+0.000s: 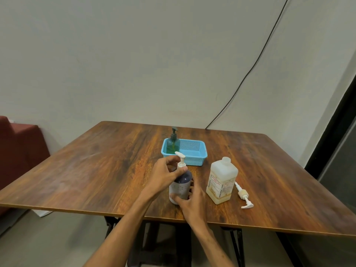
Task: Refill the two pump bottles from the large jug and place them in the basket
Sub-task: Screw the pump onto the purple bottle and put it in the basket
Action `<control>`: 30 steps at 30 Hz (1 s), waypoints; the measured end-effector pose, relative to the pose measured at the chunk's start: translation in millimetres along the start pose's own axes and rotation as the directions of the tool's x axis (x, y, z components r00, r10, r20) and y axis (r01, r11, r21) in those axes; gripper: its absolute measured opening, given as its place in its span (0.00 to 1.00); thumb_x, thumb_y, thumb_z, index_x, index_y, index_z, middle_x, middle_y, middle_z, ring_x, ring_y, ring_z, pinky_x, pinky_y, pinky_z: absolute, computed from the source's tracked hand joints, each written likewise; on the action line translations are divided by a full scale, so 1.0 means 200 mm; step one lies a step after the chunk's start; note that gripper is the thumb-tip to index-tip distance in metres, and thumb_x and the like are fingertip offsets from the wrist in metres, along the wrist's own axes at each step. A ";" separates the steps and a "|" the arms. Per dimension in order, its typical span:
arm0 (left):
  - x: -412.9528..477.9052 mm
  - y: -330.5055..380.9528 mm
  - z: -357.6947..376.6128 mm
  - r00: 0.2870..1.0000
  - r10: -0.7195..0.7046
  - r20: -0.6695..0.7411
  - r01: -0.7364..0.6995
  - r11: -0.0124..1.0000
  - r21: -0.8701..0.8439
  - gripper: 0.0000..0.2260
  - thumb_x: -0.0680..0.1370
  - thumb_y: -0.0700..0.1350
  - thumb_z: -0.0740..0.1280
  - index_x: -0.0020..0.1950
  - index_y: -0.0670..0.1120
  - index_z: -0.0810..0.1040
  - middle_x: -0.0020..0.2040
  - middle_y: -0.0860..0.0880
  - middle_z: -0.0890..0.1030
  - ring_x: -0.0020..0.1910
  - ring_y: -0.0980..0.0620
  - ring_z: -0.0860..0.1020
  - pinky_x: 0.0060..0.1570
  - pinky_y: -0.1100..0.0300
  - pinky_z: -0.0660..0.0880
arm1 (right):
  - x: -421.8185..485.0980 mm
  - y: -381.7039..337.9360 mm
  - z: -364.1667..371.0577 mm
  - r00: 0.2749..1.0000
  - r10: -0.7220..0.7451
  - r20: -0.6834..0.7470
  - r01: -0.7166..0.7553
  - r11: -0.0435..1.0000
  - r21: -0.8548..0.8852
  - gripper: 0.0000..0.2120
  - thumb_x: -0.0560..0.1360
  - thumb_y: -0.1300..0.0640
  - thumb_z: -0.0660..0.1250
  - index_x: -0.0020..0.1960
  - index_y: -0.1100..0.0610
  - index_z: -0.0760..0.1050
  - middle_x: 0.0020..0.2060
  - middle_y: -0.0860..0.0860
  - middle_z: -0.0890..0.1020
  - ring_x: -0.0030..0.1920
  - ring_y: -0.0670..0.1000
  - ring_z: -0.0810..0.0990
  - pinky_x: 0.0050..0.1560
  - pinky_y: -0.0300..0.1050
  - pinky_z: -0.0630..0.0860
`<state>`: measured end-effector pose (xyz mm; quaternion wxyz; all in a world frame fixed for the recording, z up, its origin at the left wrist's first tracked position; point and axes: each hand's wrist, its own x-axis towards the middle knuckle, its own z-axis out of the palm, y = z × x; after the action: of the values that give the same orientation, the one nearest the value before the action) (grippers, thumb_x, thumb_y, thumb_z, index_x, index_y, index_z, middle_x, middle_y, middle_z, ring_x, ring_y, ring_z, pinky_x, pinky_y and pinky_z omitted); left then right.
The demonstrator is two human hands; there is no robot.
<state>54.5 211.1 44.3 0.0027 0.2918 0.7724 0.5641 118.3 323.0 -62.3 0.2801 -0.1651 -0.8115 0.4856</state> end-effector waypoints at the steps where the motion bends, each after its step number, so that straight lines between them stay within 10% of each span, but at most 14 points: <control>1: 0.00 -0.01 0.01 0.997 0.004 -0.072 -0.003 1.000 0.007 0.15 0.73 0.49 0.77 0.58 0.48 0.81 0.50 0.53 0.83 0.49 0.55 0.81 0.47 0.64 0.80 | 0.00 0.00 0.00 1.000 -0.002 -0.003 0.002 1.000 0.000 0.43 0.60 0.43 0.79 0.70 0.40 0.64 0.61 0.41 0.76 0.60 0.44 0.77 0.55 0.50 0.81; 10: 0.01 -0.06 0.02 0.998 0.037 -0.051 -0.037 0.999 -0.007 0.11 0.75 0.42 0.75 0.57 0.46 0.84 0.49 0.53 0.86 0.49 0.56 0.84 0.54 0.50 0.82 | 0.00 0.00 0.00 1.000 -0.006 0.009 0.006 1.000 0.010 0.42 0.60 0.41 0.79 0.70 0.40 0.64 0.60 0.39 0.76 0.60 0.43 0.77 0.55 0.50 0.81; 14: -0.03 -0.03 0.00 0.995 -0.018 0.093 0.035 0.980 -0.194 0.14 0.81 0.36 0.65 0.67 0.43 0.78 0.61 0.50 0.82 0.55 0.63 0.81 0.57 0.66 0.78 | 0.00 0.00 0.00 1.000 -0.011 0.013 0.011 1.000 0.026 0.41 0.60 0.41 0.79 0.69 0.40 0.65 0.61 0.38 0.76 0.61 0.43 0.77 0.56 0.51 0.80; 22: -0.03 -0.04 0.11 0.966 0.058 -0.254 -0.070 0.997 -0.036 0.14 0.69 0.46 0.80 0.50 0.48 0.79 0.45 0.56 0.82 0.45 0.63 0.80 0.44 0.70 0.77 | 0.00 -0.01 -0.01 1.000 0.008 0.021 -0.008 1.000 0.008 0.46 0.59 0.40 0.78 0.71 0.39 0.62 0.62 0.41 0.76 0.62 0.45 0.76 0.57 0.51 0.80; 30: -0.05 -0.07 0.01 0.999 0.047 -0.012 -0.048 0.987 -0.155 0.16 0.79 0.38 0.69 0.66 0.48 0.77 0.60 0.57 0.81 0.59 0.67 0.78 0.58 0.69 0.76 | -0.01 -0.01 -0.01 1.000 -0.014 0.018 0.014 1.000 0.012 0.43 0.60 0.38 0.78 0.71 0.40 0.63 0.61 0.38 0.76 0.62 0.43 0.75 0.58 0.51 0.79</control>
<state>57.5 206.0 27.8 0.0087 0.3067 0.7189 0.6237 119.9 322.5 -60.6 0.2770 -0.1534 -0.8121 0.4901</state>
